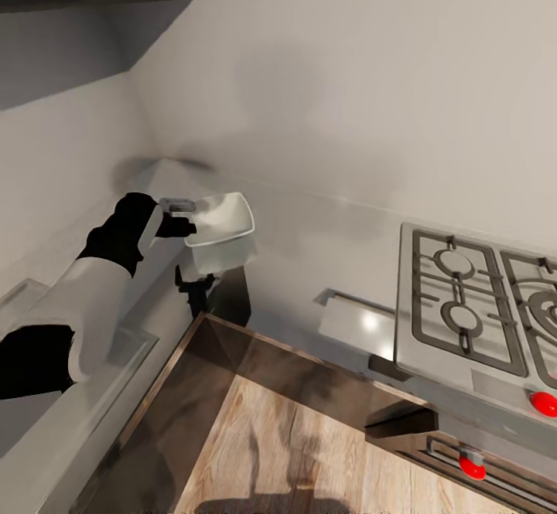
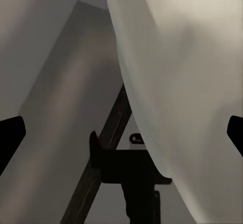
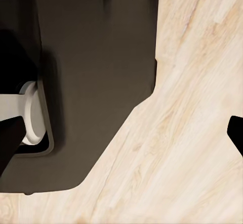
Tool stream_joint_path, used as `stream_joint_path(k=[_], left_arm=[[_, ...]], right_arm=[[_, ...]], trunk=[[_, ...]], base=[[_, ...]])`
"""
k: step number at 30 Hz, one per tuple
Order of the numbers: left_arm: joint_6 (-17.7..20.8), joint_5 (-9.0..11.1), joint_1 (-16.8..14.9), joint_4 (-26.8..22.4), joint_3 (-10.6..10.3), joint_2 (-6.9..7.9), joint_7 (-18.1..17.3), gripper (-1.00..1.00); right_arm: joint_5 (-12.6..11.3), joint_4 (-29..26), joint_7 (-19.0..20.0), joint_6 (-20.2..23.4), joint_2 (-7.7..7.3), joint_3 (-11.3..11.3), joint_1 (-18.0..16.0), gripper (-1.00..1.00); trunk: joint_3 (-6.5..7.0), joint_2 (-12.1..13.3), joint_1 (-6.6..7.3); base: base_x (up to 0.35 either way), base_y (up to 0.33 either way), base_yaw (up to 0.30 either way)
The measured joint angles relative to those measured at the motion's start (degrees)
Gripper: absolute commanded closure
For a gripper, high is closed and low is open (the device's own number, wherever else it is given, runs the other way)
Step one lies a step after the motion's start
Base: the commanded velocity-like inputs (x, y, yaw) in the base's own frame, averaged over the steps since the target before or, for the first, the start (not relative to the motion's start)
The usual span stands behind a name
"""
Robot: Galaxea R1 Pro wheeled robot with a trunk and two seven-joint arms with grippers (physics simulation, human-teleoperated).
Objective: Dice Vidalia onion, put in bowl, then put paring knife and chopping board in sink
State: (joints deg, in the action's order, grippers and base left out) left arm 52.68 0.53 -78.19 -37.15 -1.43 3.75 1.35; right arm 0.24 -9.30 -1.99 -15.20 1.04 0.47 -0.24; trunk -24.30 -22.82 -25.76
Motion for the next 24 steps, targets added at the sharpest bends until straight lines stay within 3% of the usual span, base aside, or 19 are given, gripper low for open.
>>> stream_joint_path(k=[24], left_arm=[[0.0, 0.0, 0.0, 0.1, 0.0, -0.35, 0.0, -1.0]], right_arm=[[0.0, 0.0, 0.0, 0.0, 0.0, 0.0, 0.0, -1.0]], trunk=[[-1.91, 0.0, 0.0]], base=[[0.0, 0.0, 0.0]])
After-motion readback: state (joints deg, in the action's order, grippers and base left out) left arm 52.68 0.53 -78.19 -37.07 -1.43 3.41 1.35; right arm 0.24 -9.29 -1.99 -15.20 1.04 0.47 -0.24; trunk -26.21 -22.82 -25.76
